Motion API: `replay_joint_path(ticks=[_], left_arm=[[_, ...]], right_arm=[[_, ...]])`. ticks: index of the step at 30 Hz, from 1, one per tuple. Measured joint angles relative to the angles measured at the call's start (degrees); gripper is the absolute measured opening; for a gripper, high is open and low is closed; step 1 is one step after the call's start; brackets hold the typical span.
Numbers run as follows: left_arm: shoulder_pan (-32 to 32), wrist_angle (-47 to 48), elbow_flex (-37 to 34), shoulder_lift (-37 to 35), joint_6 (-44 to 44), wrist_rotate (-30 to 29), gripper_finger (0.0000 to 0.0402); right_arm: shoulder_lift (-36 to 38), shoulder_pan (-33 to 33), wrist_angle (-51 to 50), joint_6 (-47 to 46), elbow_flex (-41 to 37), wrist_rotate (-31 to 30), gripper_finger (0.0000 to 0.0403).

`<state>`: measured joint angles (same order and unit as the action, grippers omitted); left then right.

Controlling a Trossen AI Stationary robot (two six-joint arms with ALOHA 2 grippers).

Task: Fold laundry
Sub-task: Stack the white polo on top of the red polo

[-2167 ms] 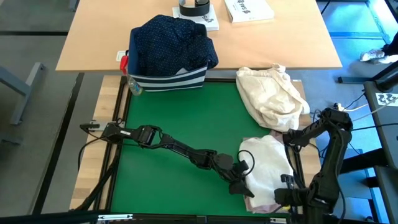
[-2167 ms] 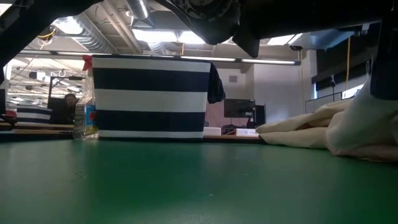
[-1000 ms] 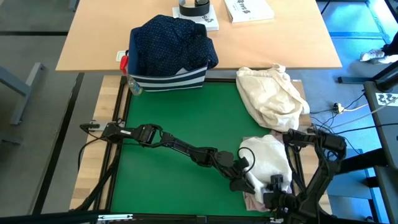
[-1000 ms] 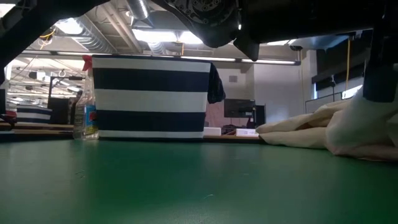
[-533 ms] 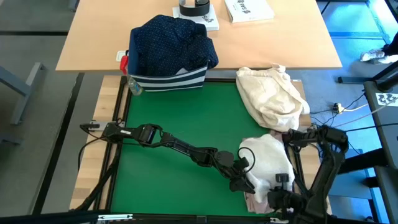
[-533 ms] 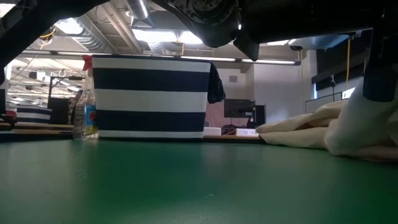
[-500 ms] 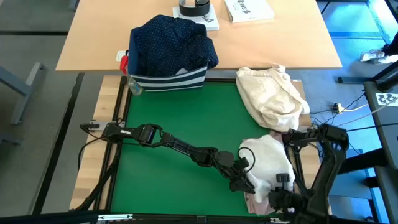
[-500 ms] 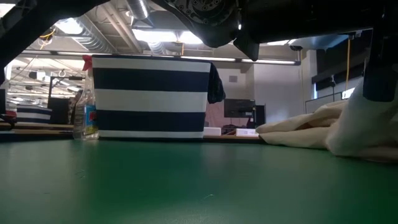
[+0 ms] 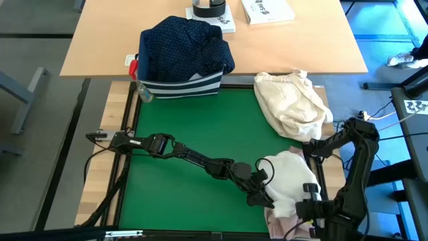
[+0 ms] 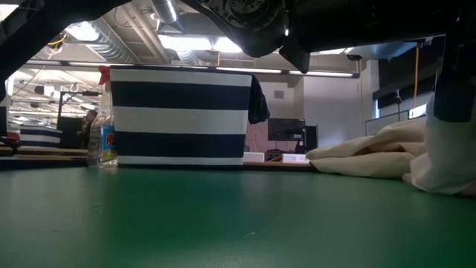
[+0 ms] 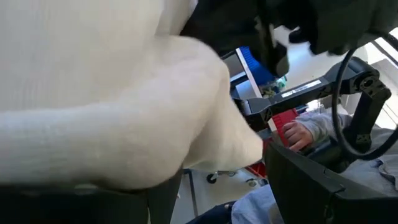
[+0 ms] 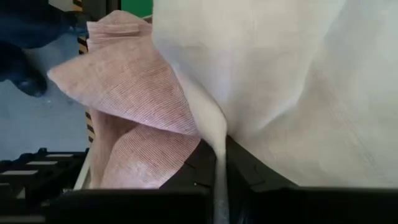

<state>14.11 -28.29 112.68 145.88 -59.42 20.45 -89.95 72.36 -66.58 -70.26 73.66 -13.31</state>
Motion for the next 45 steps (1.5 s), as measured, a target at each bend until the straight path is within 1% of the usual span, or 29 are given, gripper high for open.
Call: replay_joint_path(ticks=[3, 6, 8, 12, 16, 19, 22, 25, 28, 30, 36, 40, 42, 45], left_arm=[[0.0, 0.0, 0.0, 0.0, 0.0, 0.0, 0.0219], [0.0, 0.0, 0.0, 0.0, 0.0, 0.0, 0.0219], [0.0, 0.0, 0.0, 0.0, 0.0, 0.0, 0.0219], [0.0, 0.0, 0.0, 0.0, 0.0, 0.0, 0.0219], [-0.1, 0.0, 0.0, 0.0, 0.0, 0.0, 0.0219], [-0.3, 0.0, 0.0, 0.0, 0.0, 0.0, 0.0219], [-0.4, 0.0, 0.0, 0.0, 0.1, 0.0, 0.0219], [-0.5, 0.0, 0.0, 0.0, 0.1, 0.0, 0.0219], [-0.5, 0.0, 0.0, 0.0, 0.1, 0.0, 0.0219], [-0.5, 0.0, 0.0, 0.0, 0.1, 0.0, 0.0219], [-0.5, 0.0, 0.0, 0.0, 0.1, 0.0, 0.0219], [-0.5, 0.0, 0.0, 0.0, 0.1, 0.0, 0.0219], [-0.5, 0.0, 0.0, 0.0, 0.1, 0.0, 0.0219], [-0.6, 0.0, 0.0, 0.0, 0.0, 0.0, 0.0219]], right_arm=[[-0.9, 0.0, 4.9, 0.0, -2.3, -0.5, 0.0019], [-2.2, 0.0, 6.9, -1.5, -3.8, 0.4, 0.0035], [-2.6, -0.2, 6.8, -1.5, -4.0, 1.7, 0.0058], [-2.1, -0.5, 6.4, -0.2, -4.0, 3.5, 0.0117], [-1.8, -0.7, 5.8, 0.1, -4.0, 3.1, 0.0168], [-2.7, -0.7, 6.2, 0.1, -4.0, 1.3, 0.0189], [-4.3, -0.7, 7.4, 1.7, -4.0, 0.8, 0.0196], [-6.7, -0.7, 8.4, 4.8, -4.0, 1.3, 0.0197], [-8.3, -0.7, 7.4, 5.5, -4.0, 1.1, 0.0197], [-8.8, -0.8, 7.2, 5.7, -4.0, 0.8, 0.0188], [-8.9, -0.8, 5.5, 4.5, -4.0, 0.8, 0.0124], [-8.9, -0.8, 7.1, 4.4, -4.0, -0.4, 0.0083], [-9.1, -0.8, 7.9, 4.6, -4.0, -0.9, 0.0070], [-10.4, -0.8, 8.1, 4.8, -4.0, -0.8, 0.0061]])
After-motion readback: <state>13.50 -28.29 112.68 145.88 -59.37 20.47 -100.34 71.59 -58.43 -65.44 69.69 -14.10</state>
